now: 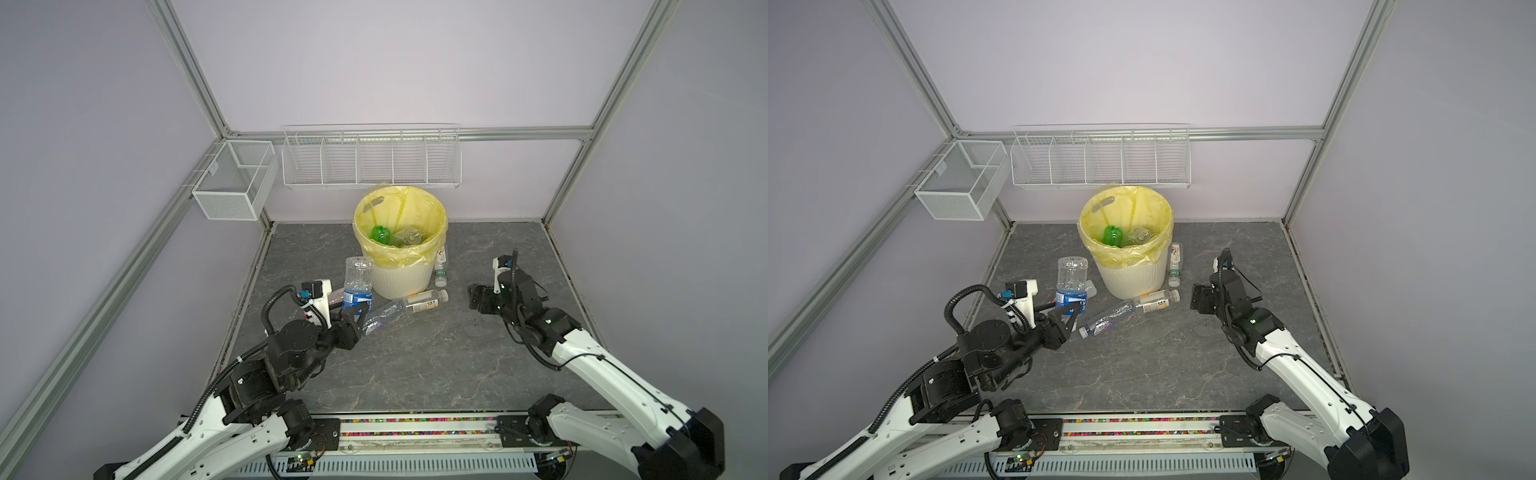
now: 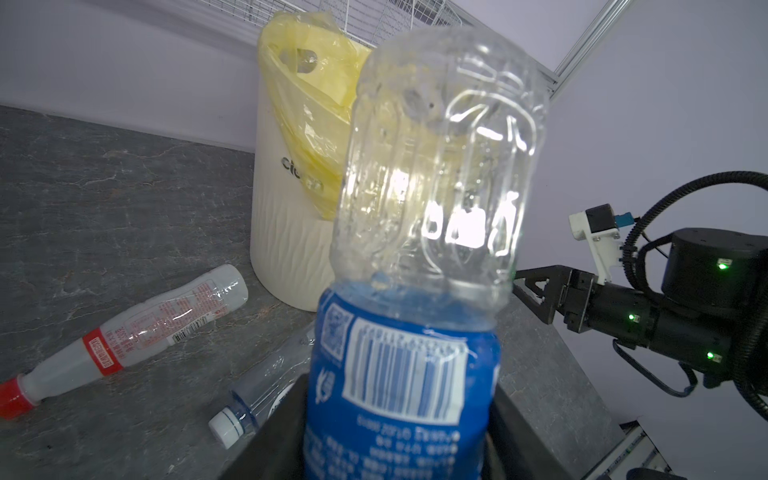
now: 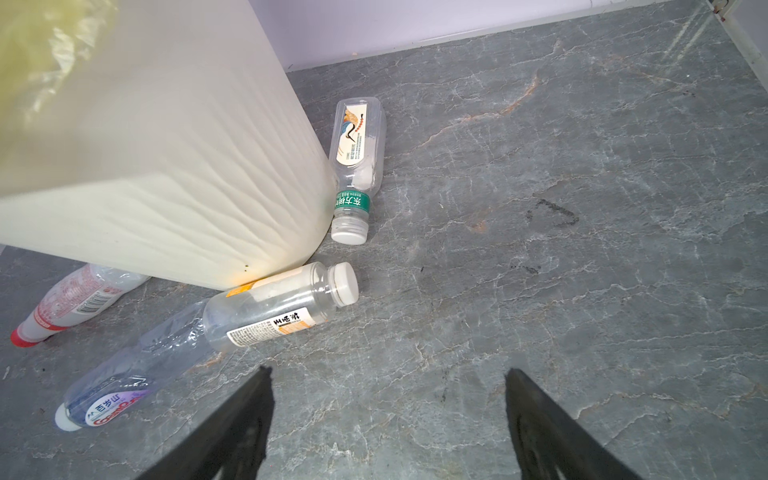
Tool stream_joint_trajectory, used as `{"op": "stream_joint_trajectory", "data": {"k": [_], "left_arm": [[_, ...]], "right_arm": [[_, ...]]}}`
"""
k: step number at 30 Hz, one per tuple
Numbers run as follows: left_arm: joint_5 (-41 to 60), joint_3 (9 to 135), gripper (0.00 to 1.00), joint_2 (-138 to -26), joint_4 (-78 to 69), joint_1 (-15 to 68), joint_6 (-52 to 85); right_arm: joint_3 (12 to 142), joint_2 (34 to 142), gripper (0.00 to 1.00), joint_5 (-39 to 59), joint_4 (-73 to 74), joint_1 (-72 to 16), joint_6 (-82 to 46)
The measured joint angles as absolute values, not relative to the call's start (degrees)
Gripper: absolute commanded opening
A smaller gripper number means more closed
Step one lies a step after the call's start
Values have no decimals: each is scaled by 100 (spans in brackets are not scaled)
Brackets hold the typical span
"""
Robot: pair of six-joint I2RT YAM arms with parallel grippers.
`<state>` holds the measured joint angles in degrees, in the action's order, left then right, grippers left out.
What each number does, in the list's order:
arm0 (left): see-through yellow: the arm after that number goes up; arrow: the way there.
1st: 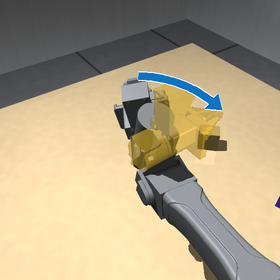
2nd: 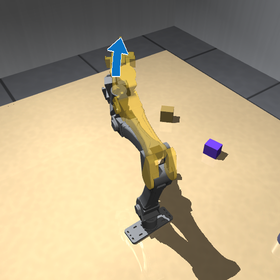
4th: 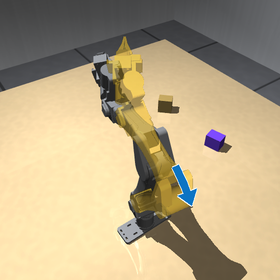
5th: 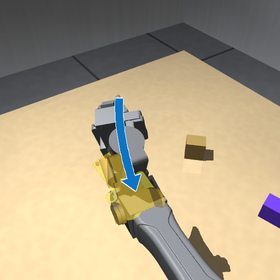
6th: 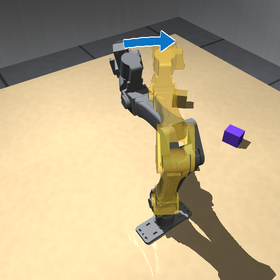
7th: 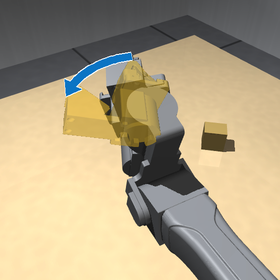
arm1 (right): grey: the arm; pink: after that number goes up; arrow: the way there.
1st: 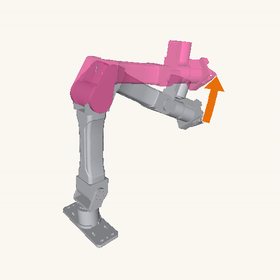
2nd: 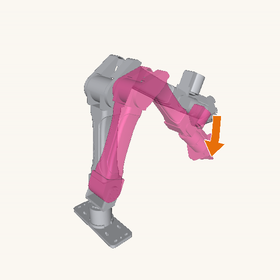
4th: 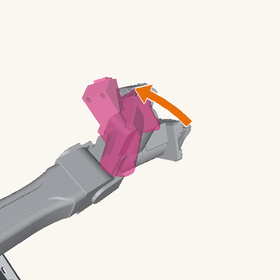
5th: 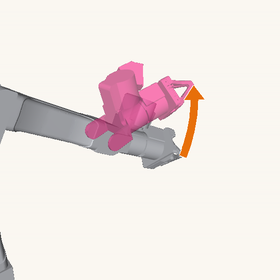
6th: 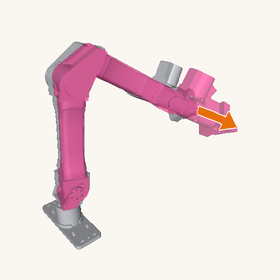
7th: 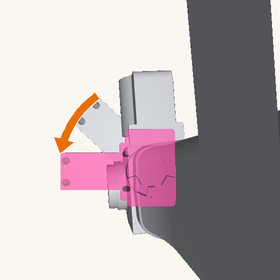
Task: Throw the plastic bottles in the bin
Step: 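Lift the blue-label bottle with the left gripper and carry it over the bin, then open the left gripper to drop the blue-label bottle into the bin, then draw the left gripper back while the right gripper reaches for the bird-label bottle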
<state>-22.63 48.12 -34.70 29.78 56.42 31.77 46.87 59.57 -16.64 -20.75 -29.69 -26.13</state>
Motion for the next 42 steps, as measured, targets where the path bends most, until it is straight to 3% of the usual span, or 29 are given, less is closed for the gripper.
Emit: {"op": "stream_joint_trajectory", "data": {"k": [5,10,12,14,17,20,24,32,42], "left_arm": [[-2445,5732,61,-4521,2982,5507,3022],[-1907,7500,62,-6010,2902,4530,2827],[-1640,8184,69,-6567,2893,4121,2773],[-1372,8908,84,-7194,2919,3787,2692],[-1037,10040,99,-8237,3142,3529,2565],[-705,10630,99,-8938,3422,3476,2401],[-480,10560,99,-8895,3747,3479,2228],[-486,9950,99,-7437,3691,3476,2012],[-392,7505,99,-6477,3107,3476,2320]], "right_arm": [[4687,5951,88,-1662,-2097,-2969,-2639],[4687,5870,88,-1647,-2123,-2969,-2727],[4687,5795,88,-1645,-2139,-2969,-2762],[4687,5701,88,-1647,-2176,-2969,-2790],[4687,5531,88,-1649,-2220,-2969,-2834],[4687,5378,88,-1651,-2311,-2969,-2869],[4687,5269,88,-1669,-2510,-2969,-2875],[4687,5328,88,-1664,-2648,-2961,-2875],[4716,5850,88,-1531,-2720,-2958,-2880]]}}
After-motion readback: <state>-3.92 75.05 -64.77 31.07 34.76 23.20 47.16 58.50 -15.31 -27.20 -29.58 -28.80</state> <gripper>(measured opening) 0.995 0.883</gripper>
